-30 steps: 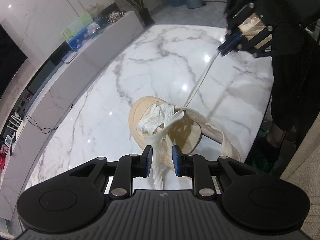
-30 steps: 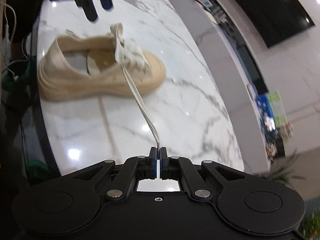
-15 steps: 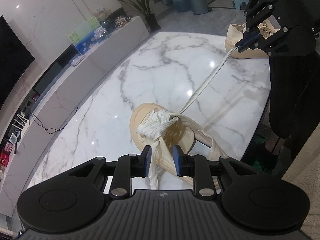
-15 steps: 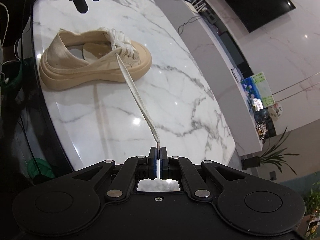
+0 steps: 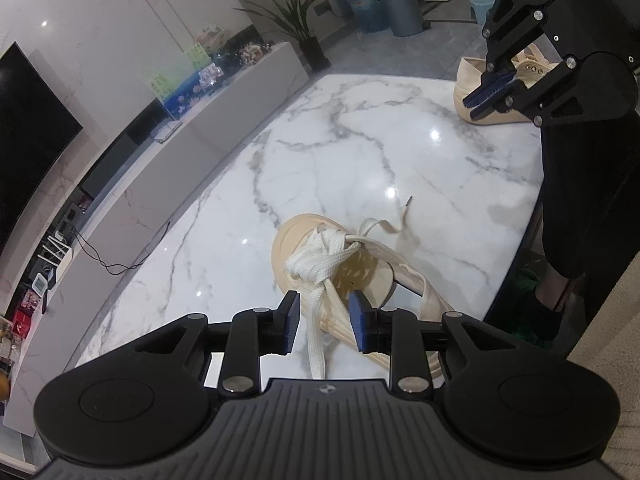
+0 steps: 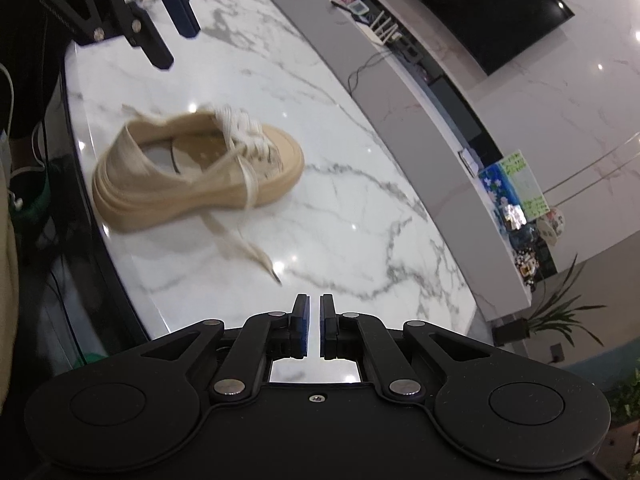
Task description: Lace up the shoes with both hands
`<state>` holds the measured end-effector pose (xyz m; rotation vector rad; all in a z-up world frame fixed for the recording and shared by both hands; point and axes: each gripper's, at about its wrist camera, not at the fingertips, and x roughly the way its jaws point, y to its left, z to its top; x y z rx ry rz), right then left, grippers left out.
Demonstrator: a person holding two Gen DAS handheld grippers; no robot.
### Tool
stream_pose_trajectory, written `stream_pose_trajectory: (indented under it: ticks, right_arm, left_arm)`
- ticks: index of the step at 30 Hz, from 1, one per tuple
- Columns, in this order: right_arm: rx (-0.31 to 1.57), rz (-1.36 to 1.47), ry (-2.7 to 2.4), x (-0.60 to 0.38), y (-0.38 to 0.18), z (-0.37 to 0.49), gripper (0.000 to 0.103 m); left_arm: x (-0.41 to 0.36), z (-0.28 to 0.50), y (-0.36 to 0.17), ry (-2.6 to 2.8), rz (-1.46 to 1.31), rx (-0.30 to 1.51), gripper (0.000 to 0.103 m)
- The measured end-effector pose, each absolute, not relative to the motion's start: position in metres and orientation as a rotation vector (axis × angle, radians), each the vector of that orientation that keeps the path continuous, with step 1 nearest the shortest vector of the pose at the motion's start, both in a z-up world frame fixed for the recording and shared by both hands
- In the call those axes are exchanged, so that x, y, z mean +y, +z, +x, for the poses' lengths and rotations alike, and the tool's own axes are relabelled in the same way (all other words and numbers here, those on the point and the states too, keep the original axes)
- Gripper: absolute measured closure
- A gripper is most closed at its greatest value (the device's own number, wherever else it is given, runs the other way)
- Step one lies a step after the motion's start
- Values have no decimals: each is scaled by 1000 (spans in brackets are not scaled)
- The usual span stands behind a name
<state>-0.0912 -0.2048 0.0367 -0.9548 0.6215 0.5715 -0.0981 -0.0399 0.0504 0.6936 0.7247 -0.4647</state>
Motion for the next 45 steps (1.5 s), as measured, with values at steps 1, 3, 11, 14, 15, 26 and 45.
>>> stream_pose_trajectory:
  ticks: [1, 3, 11, 14, 15, 26, 45]
  right_arm:
    - [615, -942, 574, -201, 39, -91, 101]
    - [607, -910, 576, -195, 43, -90, 92]
    - [592, -667, 586, -173, 61, -85, 62]
    - [607, -541, 581, -167, 66, -80, 52]
    - [617, -499, 565, -164, 67, -78, 49]
    - [794, -146, 371, -171, 44, -57, 45]
    - [869, 19, 236, -160, 18, -70, 40]
  left_arm:
    - [-39, -98, 51, -461, 689, 722, 71]
    - [-36, -98, 55, -441, 664, 705, 66]
    - [-26, -91, 64, -377, 559, 698, 49]
    - [-23, -84, 67, -355, 510, 707, 36]
    - [-23, -82, 67, -349, 484, 704, 34]
    - [0, -71, 53, -274, 302, 749, 1]
    - [14, -74, 34, -21, 94, 850, 3]
